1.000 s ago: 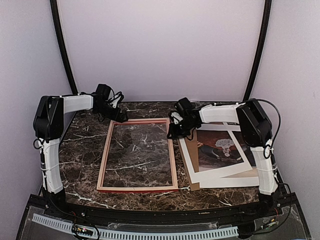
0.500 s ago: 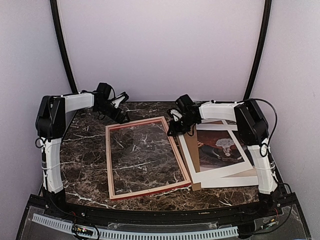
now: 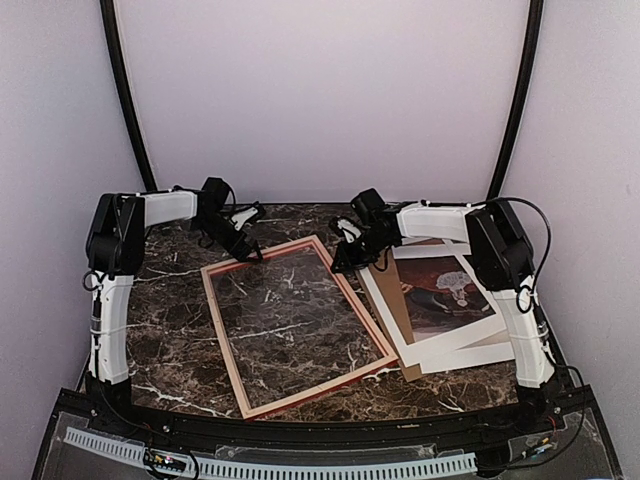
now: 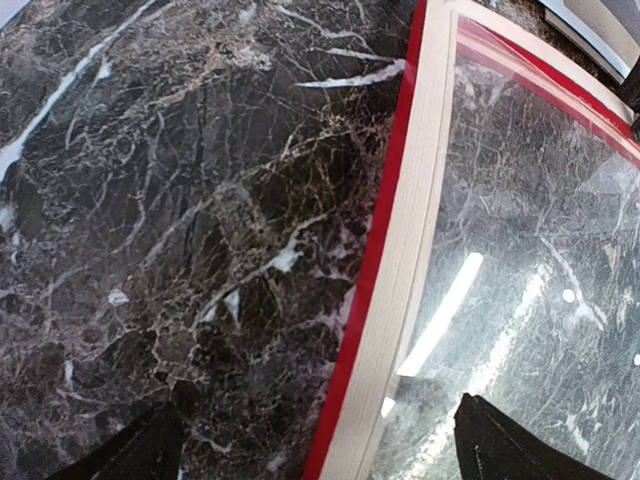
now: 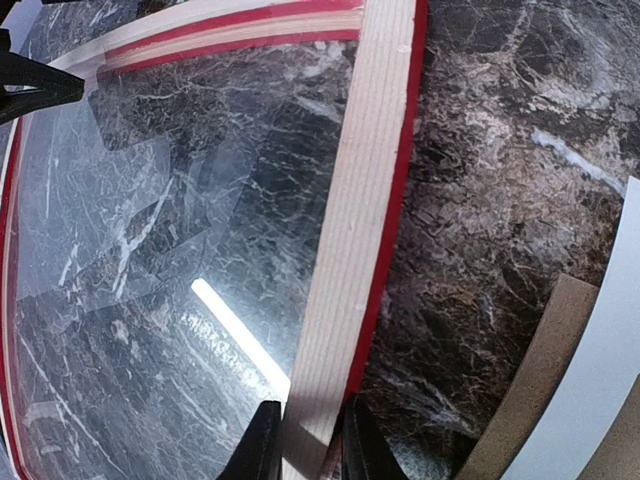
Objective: Put the photo into the frame
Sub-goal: Adjust the frame body at the center of the board, then pick up the glass panel from the frame body.
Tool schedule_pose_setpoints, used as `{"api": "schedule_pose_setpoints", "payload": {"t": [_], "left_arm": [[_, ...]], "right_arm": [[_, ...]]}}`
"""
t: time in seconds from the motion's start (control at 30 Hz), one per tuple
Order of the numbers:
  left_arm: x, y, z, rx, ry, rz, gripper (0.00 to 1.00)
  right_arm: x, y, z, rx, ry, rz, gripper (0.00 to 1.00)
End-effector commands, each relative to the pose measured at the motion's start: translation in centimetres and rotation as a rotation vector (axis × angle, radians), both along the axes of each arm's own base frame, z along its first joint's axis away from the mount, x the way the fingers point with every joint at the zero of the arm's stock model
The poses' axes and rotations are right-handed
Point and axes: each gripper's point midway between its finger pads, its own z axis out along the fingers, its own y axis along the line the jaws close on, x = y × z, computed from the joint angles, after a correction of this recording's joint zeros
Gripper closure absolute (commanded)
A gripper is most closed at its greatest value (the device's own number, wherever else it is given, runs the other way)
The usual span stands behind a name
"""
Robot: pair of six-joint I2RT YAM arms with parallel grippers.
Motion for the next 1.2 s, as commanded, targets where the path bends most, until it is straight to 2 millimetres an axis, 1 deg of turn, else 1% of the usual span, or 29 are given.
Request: {"api": "schedule_pose_setpoints", "payload": {"t": [0.0, 0.13, 0.2, 0.27, 0.33, 0.43, 0.47, 0.6, 0.73, 1.03, 1.17], "left_arm": [[-1.5, -0.6, -0.6, -0.025, 0.079, -0.066, 0.04], [-1.8, -0.8, -0.9, -0.044, 0.104, -0.068, 0.09], [-2.1, -0.9, -1.0, -0.049, 0.114, -0.071, 0.15], [-2.2, -0.9, -1.1, -0.05, 0.121, -0.071, 0.21], [-2.2, -0.8, -1.3, -0.041, 0.122, -0.068, 0.29], [-1.9, -0.2, -1.6, -0.009, 0.115, -0.054, 0.38], [-1.8, -0.1, -1.5, -0.008, 0.111, -0.052, 0.43], [-1.2, 0.0, -0.7, -0.048, 0.103, -0.039, 0.54], [-0.7, 0.1, 0.0, -0.083, 0.101, -0.027, 0.6], [-0.2, 0.8, 0.0, -0.088, 0.097, -0.011, 0.73], [0.6, 1.5, 0.3, -0.097, 0.082, 0.018, 0.8]], "right_arm": [[-0.6, 0.2, -0.9, -0.005, 0.026, 0.045, 0.92], [-0.5, 0.3, -0.8, -0.004, 0.021, 0.04, 0.91], [-0.4, 0.1, -0.8, -0.008, 0.017, 0.038, 0.91], [-0.4, 0.1, -0.8, -0.009, 0.013, 0.036, 0.91], [-0.5, 0.1, -0.8, -0.008, 0.011, 0.035, 0.91], [-0.5, 0.0, -0.9, -0.005, 0.009, 0.035, 0.91], [-0.5, 0.0, -0.9, -0.005, 0.009, 0.034, 0.91], [-0.7, -0.1, -1.2, -0.009, 0.012, 0.033, 0.91], [-0.8, -0.4, -1.4, -0.021, 0.01, 0.032, 0.91], [-0.8, -0.4, -1.4, -0.021, 0.007, 0.033, 0.91], [-0.9, -0.5, -1.7, -0.025, 0.012, 0.03, 0.91]]}}
